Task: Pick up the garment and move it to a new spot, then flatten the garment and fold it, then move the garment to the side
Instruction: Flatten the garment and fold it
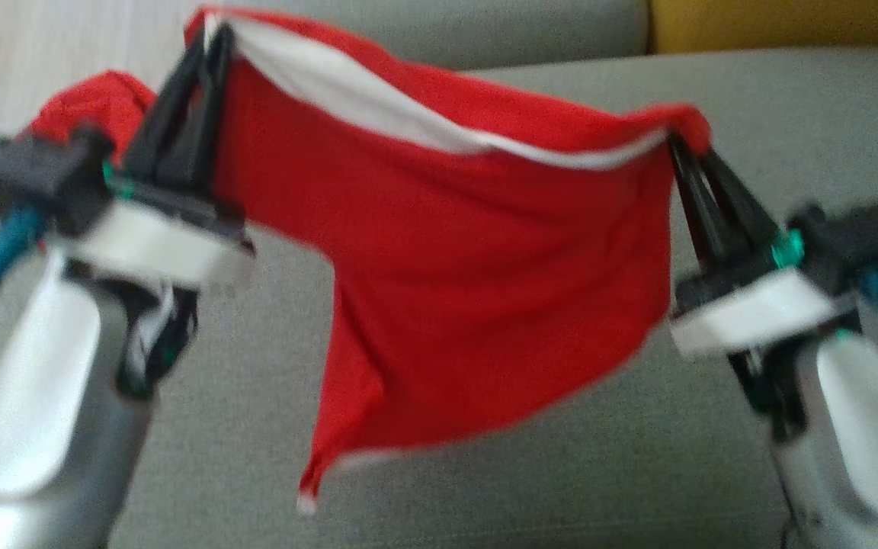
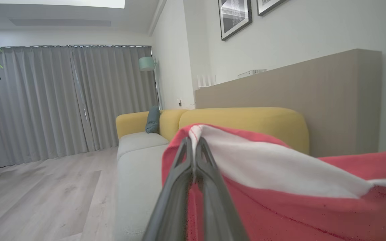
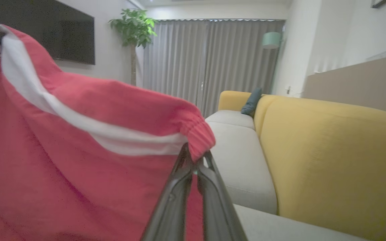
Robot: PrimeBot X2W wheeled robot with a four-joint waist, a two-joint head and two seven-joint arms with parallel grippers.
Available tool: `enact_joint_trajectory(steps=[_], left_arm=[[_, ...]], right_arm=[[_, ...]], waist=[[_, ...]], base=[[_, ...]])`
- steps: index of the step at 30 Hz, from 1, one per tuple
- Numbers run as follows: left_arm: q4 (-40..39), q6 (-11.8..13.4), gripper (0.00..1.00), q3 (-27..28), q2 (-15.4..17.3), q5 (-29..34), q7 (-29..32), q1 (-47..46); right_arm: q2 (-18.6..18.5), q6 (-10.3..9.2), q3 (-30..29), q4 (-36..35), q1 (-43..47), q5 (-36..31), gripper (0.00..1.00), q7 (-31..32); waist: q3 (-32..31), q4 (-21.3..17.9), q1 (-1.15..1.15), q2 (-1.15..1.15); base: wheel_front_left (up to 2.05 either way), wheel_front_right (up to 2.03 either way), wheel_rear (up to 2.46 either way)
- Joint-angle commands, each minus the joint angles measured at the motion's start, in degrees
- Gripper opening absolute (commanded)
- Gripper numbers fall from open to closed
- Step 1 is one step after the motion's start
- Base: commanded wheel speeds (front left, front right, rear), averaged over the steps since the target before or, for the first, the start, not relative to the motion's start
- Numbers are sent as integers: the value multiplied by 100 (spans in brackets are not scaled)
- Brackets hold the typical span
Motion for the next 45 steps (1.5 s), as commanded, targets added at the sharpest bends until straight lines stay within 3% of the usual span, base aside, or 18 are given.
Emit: enact_joint_trajectory(steps=[1,7,14,20,24,27,32,45], left_arm=[[280,-126,0,278,209,1,83,-898],[1410,-383,0,193,200,233,75,-2462],[2842,-474,0,-4,-78,651,-440,-4346],[3887,-562,0,-229,-518,528,-893,-4194],[4329,-689,0,-385,-646,410,-1060,-3714],[4405,-736,0,-339,-645,277,-1147,-3406],[4148,-734,0,-149,-552,138,-1200,-2894],[1708,-457,0,440,-424,207,-1207,-293]], right_arm=[[-73,42,271,225,-926,106,0,49],[133,42,411,1482,-2677,187,0,-142],[520,42,-20,3576,-4595,-458,0,-866],[651,42,-96,5233,-4877,-937,0,-1433],[705,42,59,5851,-4678,-924,0,-1629],[722,42,192,5979,-4514,-823,0,-1675],[729,42,312,5570,-4179,-611,0,-1684],[669,42,815,4214,-2467,20,0,-1685]], waist=[[455,25,0,0],[1077,-7,0,0],[1823,110,0,0],[2262,308,0,0],[2414,324,0,0],[2450,302,0,0],[2373,237,0,0],[1483,232,0,0]], base=[[0,0,0],[0,0,0],[0,0,0],[0,0,0],[0,0,0],[0,0,0],[0,0,0],[0,0,0]])
